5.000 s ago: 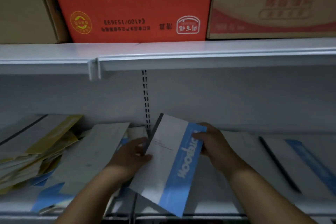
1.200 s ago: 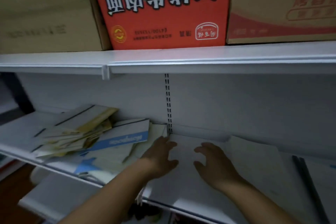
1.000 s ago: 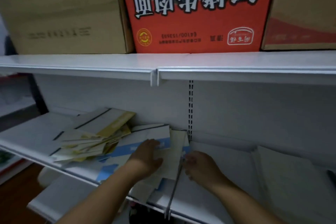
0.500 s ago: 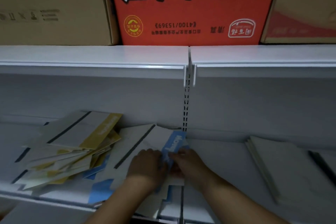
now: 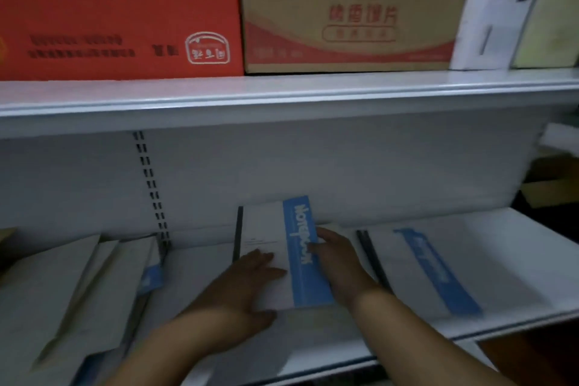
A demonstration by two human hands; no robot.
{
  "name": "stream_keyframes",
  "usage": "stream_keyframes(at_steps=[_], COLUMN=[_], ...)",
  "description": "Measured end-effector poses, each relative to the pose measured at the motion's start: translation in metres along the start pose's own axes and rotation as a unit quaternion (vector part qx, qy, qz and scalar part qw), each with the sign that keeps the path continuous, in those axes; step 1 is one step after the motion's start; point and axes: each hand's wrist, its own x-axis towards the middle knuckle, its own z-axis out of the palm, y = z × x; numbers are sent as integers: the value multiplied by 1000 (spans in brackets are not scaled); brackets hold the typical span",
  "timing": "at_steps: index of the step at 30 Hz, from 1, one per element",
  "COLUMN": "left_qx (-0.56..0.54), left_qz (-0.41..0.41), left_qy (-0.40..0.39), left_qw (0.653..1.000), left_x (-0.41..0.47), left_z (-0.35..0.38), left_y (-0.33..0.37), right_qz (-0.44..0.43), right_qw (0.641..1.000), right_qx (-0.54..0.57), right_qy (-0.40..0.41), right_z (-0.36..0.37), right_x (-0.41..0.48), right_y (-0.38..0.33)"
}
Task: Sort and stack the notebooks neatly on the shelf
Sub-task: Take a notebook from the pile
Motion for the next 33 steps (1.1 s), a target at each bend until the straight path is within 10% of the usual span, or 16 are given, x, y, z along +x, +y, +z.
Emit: stream_keyframes(at_steps=[10,16,22,33], left_qx=[-20,31,38,88], left_qz=[54,32,-19,-246], left_qy=[-44,-106,-81,23], left_qw=[997,993,996,965], left_x=[115,137,134,15], left_z=[85,116,108,19], left_y=[154,183,174,26], right_qz=[28,3,-10,-183], right_qw=[997,937,853,822], right_qx=[-57,-349,-520,-515], right_qy=[37,20,35,-160], right_z=[-216,-253,-230,-38], right_x=[18,34,31,-15], right_y=[5,26,18,8])
